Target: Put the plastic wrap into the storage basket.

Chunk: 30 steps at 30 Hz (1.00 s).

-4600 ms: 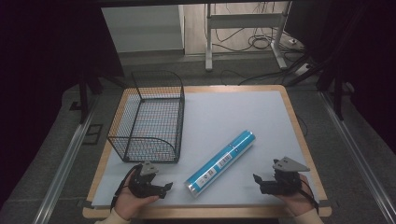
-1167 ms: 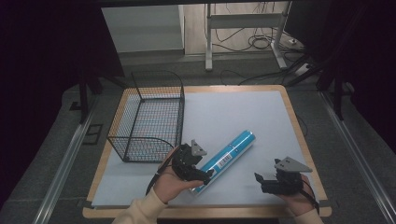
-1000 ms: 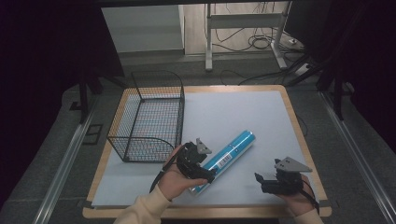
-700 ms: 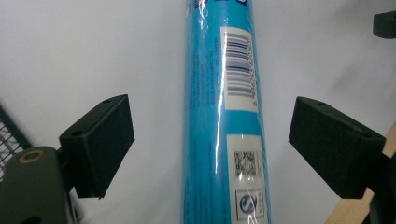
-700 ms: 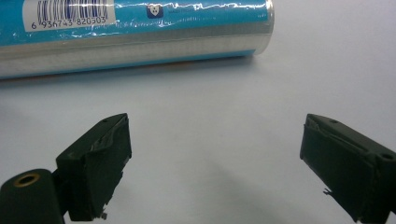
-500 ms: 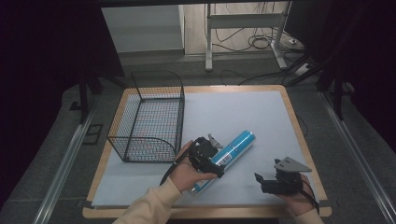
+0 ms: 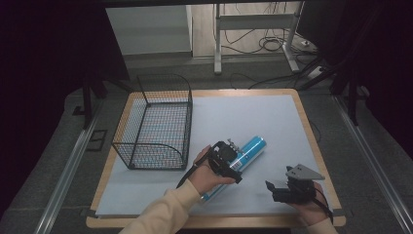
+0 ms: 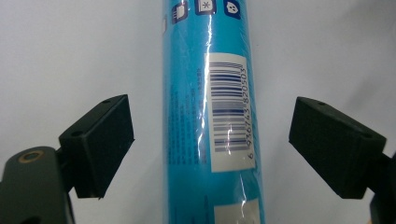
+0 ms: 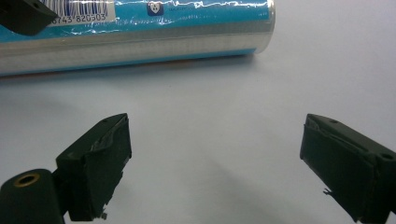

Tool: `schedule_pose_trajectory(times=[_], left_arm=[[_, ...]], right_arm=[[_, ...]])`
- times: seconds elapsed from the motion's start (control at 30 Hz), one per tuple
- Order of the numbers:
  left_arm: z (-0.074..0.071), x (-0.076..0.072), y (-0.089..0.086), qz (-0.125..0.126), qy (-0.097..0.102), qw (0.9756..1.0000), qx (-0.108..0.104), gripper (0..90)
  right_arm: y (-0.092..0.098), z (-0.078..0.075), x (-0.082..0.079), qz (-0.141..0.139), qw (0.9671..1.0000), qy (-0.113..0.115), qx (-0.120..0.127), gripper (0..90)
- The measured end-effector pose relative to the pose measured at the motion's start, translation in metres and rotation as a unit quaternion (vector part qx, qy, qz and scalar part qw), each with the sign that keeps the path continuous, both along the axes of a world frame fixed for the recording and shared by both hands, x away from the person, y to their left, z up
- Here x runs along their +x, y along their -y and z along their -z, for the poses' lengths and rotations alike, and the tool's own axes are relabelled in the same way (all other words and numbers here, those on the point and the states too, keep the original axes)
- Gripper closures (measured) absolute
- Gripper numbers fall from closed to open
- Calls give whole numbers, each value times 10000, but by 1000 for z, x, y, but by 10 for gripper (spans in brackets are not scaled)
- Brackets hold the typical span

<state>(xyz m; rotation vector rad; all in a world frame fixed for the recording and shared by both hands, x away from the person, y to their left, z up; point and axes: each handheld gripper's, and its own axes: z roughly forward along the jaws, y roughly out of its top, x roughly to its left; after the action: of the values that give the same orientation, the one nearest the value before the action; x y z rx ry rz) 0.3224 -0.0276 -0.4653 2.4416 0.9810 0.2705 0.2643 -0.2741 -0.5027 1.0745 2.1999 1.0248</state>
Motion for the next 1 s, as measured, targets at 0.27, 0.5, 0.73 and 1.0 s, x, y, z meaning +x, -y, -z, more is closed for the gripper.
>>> schedule_pose_trajectory(times=[0.27, 0.5, 0.73, 1.0], left_arm=[[8, 11, 11, 71, -183, 9996, 214, 138], [16, 20, 20, 31, -357, 9988, 331, 157], [25, 29, 24, 23, -585, 9969, 531, 194], [32, 33, 28, 11, -745, 9956, 565, 277]], right_arm=[[0, 0, 0, 1, 10000, 7, -12, 93], [0, 0, 0, 2, 10000, 4, -22, 93], [0, 0, 0, -6, 10000, 2, -17, 93], [0, 0, 1, -10, 10000, -1, -30, 93]])
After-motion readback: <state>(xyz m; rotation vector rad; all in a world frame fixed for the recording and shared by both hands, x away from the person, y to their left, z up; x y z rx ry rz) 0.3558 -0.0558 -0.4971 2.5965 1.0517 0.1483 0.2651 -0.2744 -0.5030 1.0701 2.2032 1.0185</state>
